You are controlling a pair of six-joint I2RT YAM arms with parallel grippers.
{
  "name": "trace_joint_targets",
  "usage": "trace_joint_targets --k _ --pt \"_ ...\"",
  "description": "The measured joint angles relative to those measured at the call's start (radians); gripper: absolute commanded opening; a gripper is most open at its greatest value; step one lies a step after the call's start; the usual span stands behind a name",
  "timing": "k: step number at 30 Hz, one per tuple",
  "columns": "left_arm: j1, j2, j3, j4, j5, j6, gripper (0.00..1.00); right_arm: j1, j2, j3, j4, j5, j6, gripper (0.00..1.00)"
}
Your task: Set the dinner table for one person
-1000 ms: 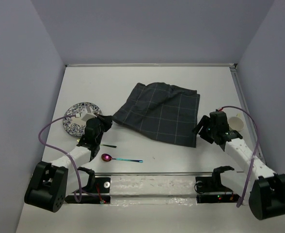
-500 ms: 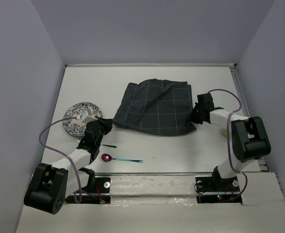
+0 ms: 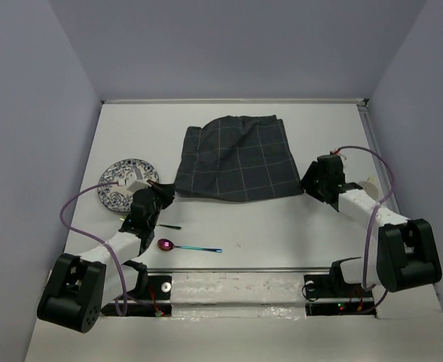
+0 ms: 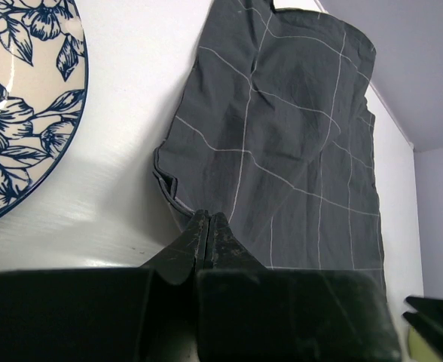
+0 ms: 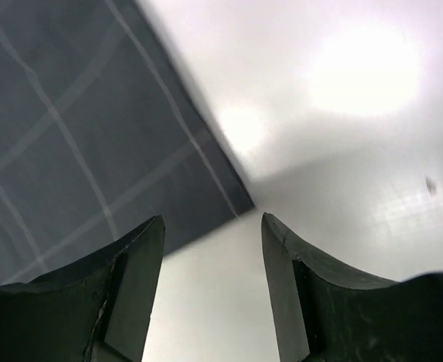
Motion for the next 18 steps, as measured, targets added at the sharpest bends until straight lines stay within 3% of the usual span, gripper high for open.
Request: trace_joint_targets --k 4,6,12,15,16,18 --pt "0.0 0.0 -0.004 0.006 0.006 0.001 0.0 0.0 0.009 -0.126 0.001 -0.008 0.089 0.52" --pt "0.0 -0.008 -0.011 0.006 0.01 0.002 0.0 0.0 0.03 -0.127 0.052 -0.014 0.132 0.51" --pt "0.0 -0.054 -0.019 0.002 0.01 0.005 0.0 0.0 0.1 -0.122 0.166 -0.033 0.235 0.37" --pt "0.0 -0.064 -0.019 -0.001 0.01 0.007 0.0 0.0 0.118 -0.122 0.191 -0.038 0.27 0.24" --pt "0.0 -0.064 -0.019 -0.002 0.01 0.008 0.0 0.0 0.125 -0.122 0.195 -0.039 0.28 0.1" --pt "0.0 -0.064 -0.019 -0.002 0.01 0.008 0.0 0.0 0.136 -0.122 0.206 -0.045 0.288 0.0"
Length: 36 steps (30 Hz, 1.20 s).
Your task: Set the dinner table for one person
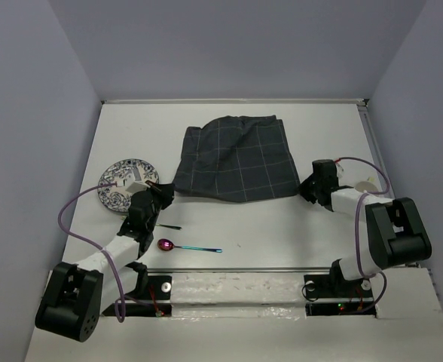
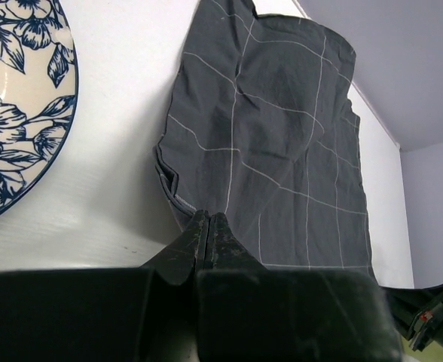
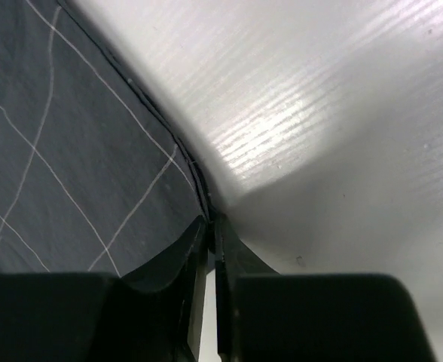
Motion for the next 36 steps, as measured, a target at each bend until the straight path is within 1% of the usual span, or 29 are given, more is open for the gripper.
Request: trace_joint_targets --k 4,7,9,10,12,13,14,16,18,20,23,27,33,36 --pt "0.0 -0.002 0.0 -0.004 -0.001 0.001 0.0 0.0 0.002 0.001 0.0 0.0 0.004 0.0" --pt "0.0 -0.036 0.01 -0.055 0.003 0.008 0.0 0.0 -0.045 0.001 -0.031 0.005 -0.024 0.0" --pt "0.0 -0.089 0.032 -0.104 0.008 0.016 0.0 0.0 -0.134 0.002 -0.068 0.01 -0.063 0.0" --pt "0.0 -0.123 0.059 -0.152 0.009 0.023 0.0 0.0 -0.23 0.014 -0.116 0.019 -0.093 0.0" --pt "-0.001 -0.202 0.126 -0.212 0.007 0.042 0.0 0.0 -0.349 0.048 -0.164 0.029 -0.131 0.0" --pt "-0.001 -0.251 0.189 -0.266 0.004 0.055 0.0 0.001 -0.441 0.092 -0.209 0.038 -0.16 0.0" --pt "-0.001 -0.282 0.241 -0.298 0.0 0.066 0.0 0.001 -0.499 0.129 -0.238 0.044 -0.185 0.0" --pt "-0.002 -0.354 0.344 -0.334 -0.009 0.087 0.0 0.002 -0.627 0.247 -0.288 0.052 -0.23 0.0" --pt "-0.006 -0.407 0.448 -0.354 -0.01 0.107 0.0 0.002 -0.691 0.346 -0.318 0.05 -0.264 0.0" --pt "-0.013 -0.426 0.51 -0.363 -0.007 0.117 0.0 0.003 -0.732 0.47 -0.357 0.027 -0.295 0.0" --pt "-0.026 -0.443 0.597 -0.366 -0.002 0.134 0.0 0.007 -0.74 0.57 -0.379 0.009 -0.322 0.0" --pt "-0.029 -0.404 0.628 -0.373 0.002 0.144 0.0 0.008 -0.686 0.611 -0.426 0.011 -0.359 0.0" --pt "-0.028 -0.24 0.629 -0.384 -0.013 0.146 0.0 0.006 -0.492 0.615 -0.438 0.054 -0.4 0.0" --pt "-0.016 -0.145 0.629 -0.381 -0.014 0.146 0.0 -0.005 -0.364 0.625 -0.434 0.061 -0.418 0.0"
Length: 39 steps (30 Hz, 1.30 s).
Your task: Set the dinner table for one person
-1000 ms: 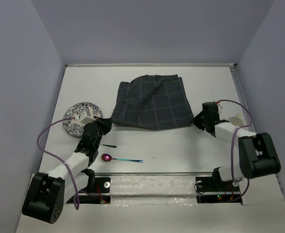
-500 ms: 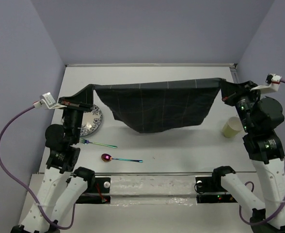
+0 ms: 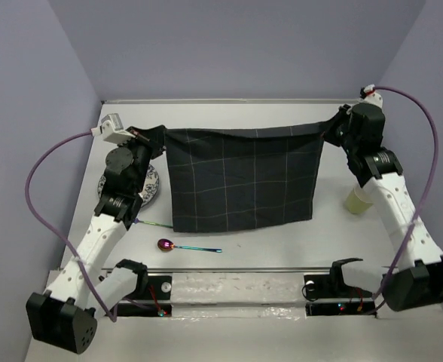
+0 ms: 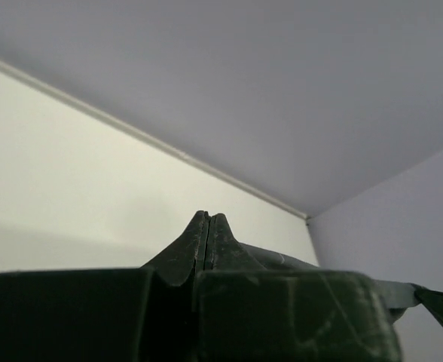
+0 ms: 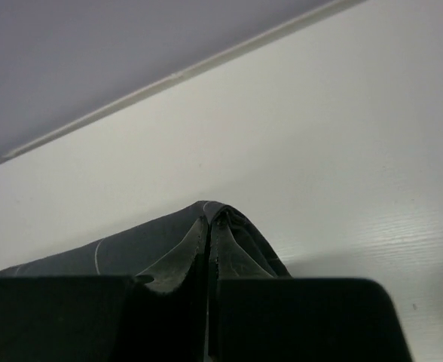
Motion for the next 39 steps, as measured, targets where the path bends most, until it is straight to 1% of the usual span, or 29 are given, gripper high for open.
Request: trace_joint_targets --k 2,4,6,8,11,13,15,17,19,20,21,22,24,26,27,29,32,35,39 --pt "0.019 0.071 0.007 0.0 0.004 -0.002 0.0 -0.029 0.096 0.036 0.0 -0.012 -0.005 0.0" --pt "0.056 0.159 0.042 -0.007 0.037 -0.011 0.0 -0.067 0.186 0.088 0.002 -0.044 -0.002 0.0" --pt "0.084 0.243 0.114 -0.016 0.079 -0.02 0.0 -0.102 0.264 0.16 0.002 -0.096 0.005 0.0" --pt "0.095 0.281 0.169 -0.019 0.106 -0.022 0.0 -0.124 0.311 0.222 0.002 -0.133 0.011 0.0" --pt "0.108 0.294 0.24 -0.012 0.135 -0.022 0.0 -0.144 0.322 0.301 0.003 -0.171 0.016 0.0" --pt "0.117 0.288 0.263 0.021 0.151 -0.024 0.0 -0.145 0.297 0.314 0.014 -0.18 0.017 0.0" --pt "0.129 0.278 0.258 0.041 0.166 -0.034 0.0 -0.145 0.257 0.294 0.027 -0.188 0.019 0.0" --pt "0.139 0.263 0.209 0.084 0.18 -0.047 0.0 -0.145 0.197 0.219 0.073 -0.196 0.026 0.0" --pt "0.145 0.238 0.112 0.115 0.185 -0.06 0.0 -0.146 0.139 0.103 0.119 -0.212 0.032 0.0" --pt "0.146 0.228 0.047 0.129 0.185 -0.066 0.0 -0.147 0.106 0.002 0.167 -0.223 0.04 0.0" --pt "0.148 0.224 0.013 0.132 0.186 -0.072 0.0 -0.148 0.094 -0.051 0.188 -0.231 0.043 0.0" --pt "0.15 0.224 -0.071 0.156 0.187 -0.08 0.0 -0.151 0.082 -0.169 0.212 -0.244 0.052 0.0" --pt "0.151 0.23 -0.195 0.172 0.186 -0.097 0.0 -0.152 0.101 -0.283 0.232 -0.257 0.062 0.0" --pt "0.151 0.256 -0.31 0.204 0.186 -0.114 0.0 -0.153 0.167 -0.433 0.256 -0.274 0.075 0.0" --pt "0.151 0.28 -0.38 0.21 0.187 -0.129 0.0 -0.153 0.199 -0.475 0.257 -0.281 0.082 0.0" --pt "0.151 0.321 -0.443 0.22 0.192 -0.143 0.0 -0.154 0.248 -0.544 0.258 -0.297 0.094 0.0" --pt "0.152 0.355 -0.496 0.251 0.199 -0.155 0.0 -0.159 0.25 -0.62 0.27 -0.319 0.106 0.0" --pt "0.154 0.324 -0.546 0.292 0.202 -0.157 0.0 -0.162 0.22 -0.667 0.29 -0.334 0.113 0.0" --pt "0.157 0.217 -0.608 0.318 0.204 -0.156 0.0 -0.164 0.159 -0.726 0.302 -0.359 0.117 0.0"
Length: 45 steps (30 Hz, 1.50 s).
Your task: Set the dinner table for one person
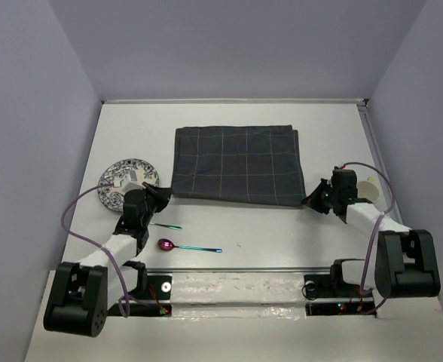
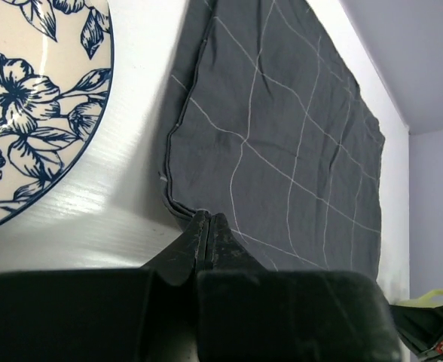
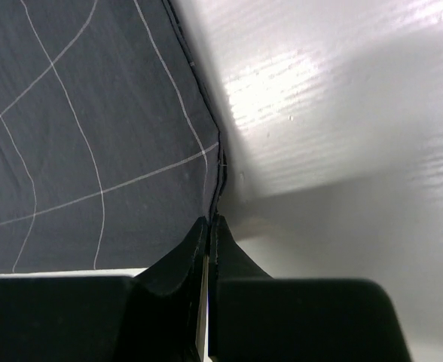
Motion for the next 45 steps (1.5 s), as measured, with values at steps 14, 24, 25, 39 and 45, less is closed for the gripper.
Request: trace_joint_targets --k 14,24,25,39,45 --pt "0.0 -0.33 -0.098 -0.104 0.005 -0.036 0.99 -0.006 -0.237 -0.109 -0.076 -0.044 0.018 0.52" --pt "0.0 -0.464 0.265 -0.386 -0.01 0.076 0.99 0.133 -0.339 0.083 -0.183 -0.019 0.005 0.66" --pt "0.0 -0.465 0.329 -0.406 -0.007 0.108 0.99 0.217 -0.324 0.115 -0.18 -0.003 0.016 0.66" --pt "-0.025 -0.597 0.699 -0.57 -0.164 0.505 0.99 0.782 0.586 0.777 0.161 0.131 0.191 0.51" --pt "-0.089 -0.595 0.554 -0.618 -0.237 0.541 0.99 0.858 0.91 1.092 0.192 0.127 0.261 0.49"
